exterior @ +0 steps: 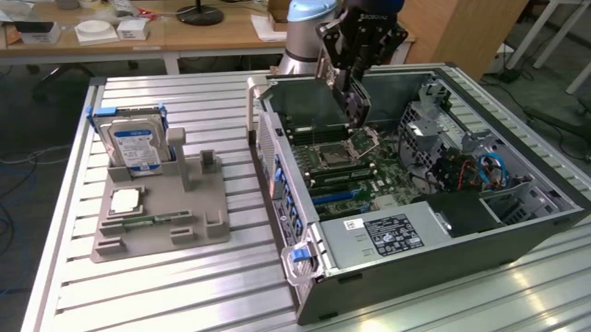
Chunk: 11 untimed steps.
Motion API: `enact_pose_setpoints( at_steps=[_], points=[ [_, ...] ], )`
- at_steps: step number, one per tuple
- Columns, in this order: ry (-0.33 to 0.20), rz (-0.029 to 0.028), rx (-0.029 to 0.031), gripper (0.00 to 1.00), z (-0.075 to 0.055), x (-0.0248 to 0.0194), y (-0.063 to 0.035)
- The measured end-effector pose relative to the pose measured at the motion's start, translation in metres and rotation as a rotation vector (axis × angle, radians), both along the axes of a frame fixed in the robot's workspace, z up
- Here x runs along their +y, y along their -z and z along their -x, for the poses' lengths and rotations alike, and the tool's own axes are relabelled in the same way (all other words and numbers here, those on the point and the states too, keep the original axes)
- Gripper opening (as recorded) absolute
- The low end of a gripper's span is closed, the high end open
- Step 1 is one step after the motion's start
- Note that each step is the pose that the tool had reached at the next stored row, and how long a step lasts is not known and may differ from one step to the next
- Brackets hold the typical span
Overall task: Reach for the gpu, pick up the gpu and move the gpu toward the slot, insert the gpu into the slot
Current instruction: 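Pick up the gpu and move the gpu toward the slot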
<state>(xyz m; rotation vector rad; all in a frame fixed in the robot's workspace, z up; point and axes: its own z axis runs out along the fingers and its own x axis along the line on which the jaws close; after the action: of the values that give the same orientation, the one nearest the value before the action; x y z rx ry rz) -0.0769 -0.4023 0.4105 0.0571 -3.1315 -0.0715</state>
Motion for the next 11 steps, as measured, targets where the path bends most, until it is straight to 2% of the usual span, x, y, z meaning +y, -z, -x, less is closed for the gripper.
enact_pose_setpoints(
  at_steps=[11],
  points=[
    [-0.001, 0.0, -0.0102, 0.27, -0.019, 0.0, 0.0017]
  ],
)
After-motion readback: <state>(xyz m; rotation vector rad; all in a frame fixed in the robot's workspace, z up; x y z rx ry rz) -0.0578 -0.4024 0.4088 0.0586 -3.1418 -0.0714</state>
